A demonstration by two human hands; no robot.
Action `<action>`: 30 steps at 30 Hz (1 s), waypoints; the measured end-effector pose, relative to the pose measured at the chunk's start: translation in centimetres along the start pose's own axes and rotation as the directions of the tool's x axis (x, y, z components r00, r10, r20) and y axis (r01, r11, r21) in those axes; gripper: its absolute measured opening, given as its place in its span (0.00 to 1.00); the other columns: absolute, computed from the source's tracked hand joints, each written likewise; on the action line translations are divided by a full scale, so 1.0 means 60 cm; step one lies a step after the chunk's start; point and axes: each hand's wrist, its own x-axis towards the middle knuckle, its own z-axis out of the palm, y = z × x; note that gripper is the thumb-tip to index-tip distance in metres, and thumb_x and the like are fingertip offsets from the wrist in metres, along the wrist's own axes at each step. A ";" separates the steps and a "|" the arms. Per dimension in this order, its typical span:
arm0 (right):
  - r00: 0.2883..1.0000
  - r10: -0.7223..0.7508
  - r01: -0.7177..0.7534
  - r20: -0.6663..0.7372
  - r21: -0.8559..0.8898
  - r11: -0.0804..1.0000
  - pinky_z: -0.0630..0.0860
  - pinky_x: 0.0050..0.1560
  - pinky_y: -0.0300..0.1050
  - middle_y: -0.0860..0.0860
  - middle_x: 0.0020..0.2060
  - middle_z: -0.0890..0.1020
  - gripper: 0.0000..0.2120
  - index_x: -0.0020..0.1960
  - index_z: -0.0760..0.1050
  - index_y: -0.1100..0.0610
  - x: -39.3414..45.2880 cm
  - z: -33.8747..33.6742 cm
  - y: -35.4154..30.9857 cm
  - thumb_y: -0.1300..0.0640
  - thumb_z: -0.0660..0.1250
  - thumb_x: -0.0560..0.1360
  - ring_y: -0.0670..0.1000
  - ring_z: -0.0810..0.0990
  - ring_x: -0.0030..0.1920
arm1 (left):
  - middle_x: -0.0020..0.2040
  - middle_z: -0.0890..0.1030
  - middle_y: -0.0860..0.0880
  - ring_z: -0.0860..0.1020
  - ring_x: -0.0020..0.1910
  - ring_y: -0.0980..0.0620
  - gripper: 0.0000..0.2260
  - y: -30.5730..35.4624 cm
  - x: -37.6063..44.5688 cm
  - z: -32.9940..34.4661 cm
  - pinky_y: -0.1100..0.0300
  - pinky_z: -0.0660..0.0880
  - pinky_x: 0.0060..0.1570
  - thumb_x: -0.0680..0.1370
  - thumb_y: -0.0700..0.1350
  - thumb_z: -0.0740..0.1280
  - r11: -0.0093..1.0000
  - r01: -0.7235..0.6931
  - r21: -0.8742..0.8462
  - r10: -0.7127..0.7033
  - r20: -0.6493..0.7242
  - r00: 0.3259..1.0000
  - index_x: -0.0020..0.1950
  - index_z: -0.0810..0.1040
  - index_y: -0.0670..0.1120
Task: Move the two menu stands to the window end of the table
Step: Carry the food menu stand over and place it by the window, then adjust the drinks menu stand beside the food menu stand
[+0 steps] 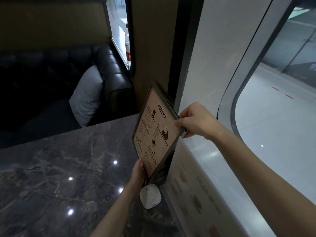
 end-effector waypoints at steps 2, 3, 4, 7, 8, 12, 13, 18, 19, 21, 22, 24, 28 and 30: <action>1.000 0.005 -0.005 0.010 0.007 1.000 0.77 0.24 0.34 0.49 0.32 0.81 0.09 0.35 0.75 0.57 0.002 -0.001 0.000 0.61 0.66 0.74 0.44 0.82 0.28 | 0.42 0.83 0.46 0.82 0.40 0.49 0.16 0.003 -0.002 0.002 0.60 0.79 0.32 0.82 0.49 0.50 1.000 0.009 -0.004 -0.009 -0.016 1.000 0.54 0.76 0.43; 1.000 0.007 -0.007 0.015 0.010 1.000 0.77 0.25 0.34 0.49 0.32 0.81 0.08 0.36 0.75 0.58 0.002 -0.001 -0.001 0.61 0.66 0.74 0.44 0.82 0.28 | 0.45 0.82 0.45 0.81 0.42 0.49 0.17 0.004 -0.003 0.002 0.58 0.79 0.35 0.82 0.49 0.51 1.000 0.017 -0.007 -0.017 -0.018 1.000 0.56 0.75 0.42; 1.000 0.007 -0.007 0.018 0.009 1.000 0.78 0.25 0.35 0.50 0.33 0.81 0.08 0.36 0.75 0.58 0.002 -0.002 -0.001 0.61 0.66 0.74 0.45 0.82 0.30 | 0.45 0.81 0.45 0.80 0.42 0.48 0.17 0.004 -0.003 0.002 0.59 0.79 0.34 0.81 0.50 0.51 1.000 0.021 -0.008 -0.021 -0.015 1.000 0.56 0.75 0.42; 1.000 0.000 -0.001 0.028 0.013 1.000 0.81 0.28 0.37 0.52 0.36 0.81 0.05 0.40 0.76 0.60 0.002 -0.002 -0.003 0.61 0.66 0.74 0.47 0.82 0.34 | 0.36 0.86 0.49 0.84 0.34 0.52 0.16 0.000 -0.003 -0.001 0.63 0.78 0.26 0.81 0.49 0.52 0.999 0.023 0.031 -0.022 -0.008 1.000 0.49 0.78 0.45; 1.000 -0.002 0.002 0.030 0.015 1.000 0.81 0.29 0.38 0.53 0.37 0.82 0.05 0.41 0.76 0.61 0.001 -0.002 -0.003 0.61 0.65 0.74 0.47 0.83 0.36 | 0.34 0.86 0.51 0.84 0.33 0.54 0.16 -0.003 -0.003 -0.003 0.64 0.78 0.26 0.82 0.48 0.51 0.999 0.018 0.047 -0.018 0.000 1.000 0.48 0.77 0.46; 1.000 -0.014 0.014 0.009 -0.021 1.000 0.79 0.28 0.34 0.53 0.40 0.81 0.05 0.42 0.76 0.60 -0.004 0.001 -0.003 0.60 0.65 0.75 0.46 0.81 0.36 | 0.43 0.85 0.47 0.84 0.39 0.52 0.16 -0.005 -0.010 -0.010 0.62 0.79 0.31 0.82 0.49 0.51 0.992 0.061 0.107 -0.066 0.045 0.997 0.55 0.75 0.45; 1.000 -0.022 0.022 -0.001 -0.025 0.999 0.79 0.27 0.33 0.53 0.40 0.81 0.05 0.43 0.77 0.61 -0.006 0.002 -0.001 0.59 0.65 0.75 0.46 0.81 0.36 | 0.47 0.83 0.45 0.84 0.42 0.51 0.17 -0.006 -0.013 -0.011 0.60 0.80 0.34 0.82 0.50 0.51 0.988 0.066 0.137 -0.075 0.062 0.995 0.58 0.75 0.44; 0.999 -0.033 0.032 -0.038 -0.040 0.999 0.79 0.30 0.34 0.51 0.39 0.81 0.11 0.47 0.78 0.61 -0.024 0.006 0.007 0.53 0.64 0.75 0.46 0.81 0.35 | 0.60 0.78 0.44 0.76 0.58 0.47 0.18 -0.026 -0.046 -0.014 0.52 0.71 0.62 0.81 0.51 0.52 0.893 0.011 0.451 -0.007 -0.010 1.000 0.64 0.74 0.45; 0.999 -0.025 0.023 -0.042 -0.050 0.998 0.79 0.31 0.36 0.52 0.38 0.82 0.12 0.47 0.78 0.62 -0.030 0.005 0.009 0.53 0.64 0.75 0.47 0.81 0.35 | 0.59 0.79 0.45 0.77 0.56 0.48 0.18 -0.029 -0.054 -0.012 0.53 0.72 0.60 0.81 0.51 0.53 0.851 -0.014 0.525 0.046 -0.048 0.998 0.62 0.75 0.45; 0.999 -0.005 0.002 -0.036 -0.074 0.997 0.79 0.31 0.37 0.52 0.35 0.81 0.12 0.47 0.78 0.61 -0.045 0.003 0.013 0.52 0.64 0.75 0.47 0.82 0.34 | 0.52 0.80 0.48 0.77 0.51 0.49 0.15 -0.039 -0.069 -0.007 0.58 0.73 0.50 0.81 0.49 0.55 0.756 -0.092 0.648 0.194 -0.088 0.977 0.56 0.79 0.44; 1.000 0.005 -0.008 -0.027 -0.084 0.996 0.78 0.30 0.37 0.51 0.34 0.81 0.11 0.46 0.77 0.61 -0.054 0.001 0.015 0.52 0.65 0.75 0.47 0.82 0.33 | 0.46 0.80 0.48 0.77 0.48 0.48 0.14 -0.046 -0.078 -0.006 0.60 0.72 0.43 0.80 0.48 0.56 0.703 -0.144 0.697 0.284 -0.089 0.955 0.51 0.80 0.44; 1.000 0.014 -0.015 -0.011 -0.092 0.996 0.78 0.31 0.38 0.52 0.35 0.82 0.10 0.46 0.76 0.59 -0.076 -0.003 0.019 0.52 0.64 0.75 0.47 0.82 0.34 | 0.36 0.77 0.49 0.77 0.37 0.50 0.13 -0.062 -0.095 -0.003 0.68 0.68 0.31 0.80 0.44 0.58 0.583 -0.232 0.779 0.447 -0.070 0.892 0.39 0.78 0.46; 0.998 -0.033 0.028 -0.057 -0.085 0.996 0.80 0.38 0.41 0.54 0.39 0.84 0.11 0.43 0.79 0.60 -0.124 -0.011 0.032 0.54 0.63 0.76 0.49 0.84 0.38 | 0.39 0.75 0.51 0.72 0.35 0.58 0.09 -0.097 -0.131 0.005 0.70 0.64 0.32 0.78 0.41 0.60 0.379 -0.296 0.876 0.605 0.007 0.796 0.40 0.76 0.47; 0.993 -0.083 0.077 -0.081 -0.071 0.994 0.81 0.42 0.43 0.56 0.40 0.85 0.11 0.43 0.80 0.61 -0.150 -0.014 0.039 0.55 0.63 0.76 0.50 0.84 0.39 | 0.41 0.76 0.50 0.74 0.40 0.53 0.08 -0.119 -0.147 0.011 0.63 0.67 0.37 0.78 0.41 0.60 0.330 -0.347 0.878 0.601 0.089 0.795 0.42 0.77 0.44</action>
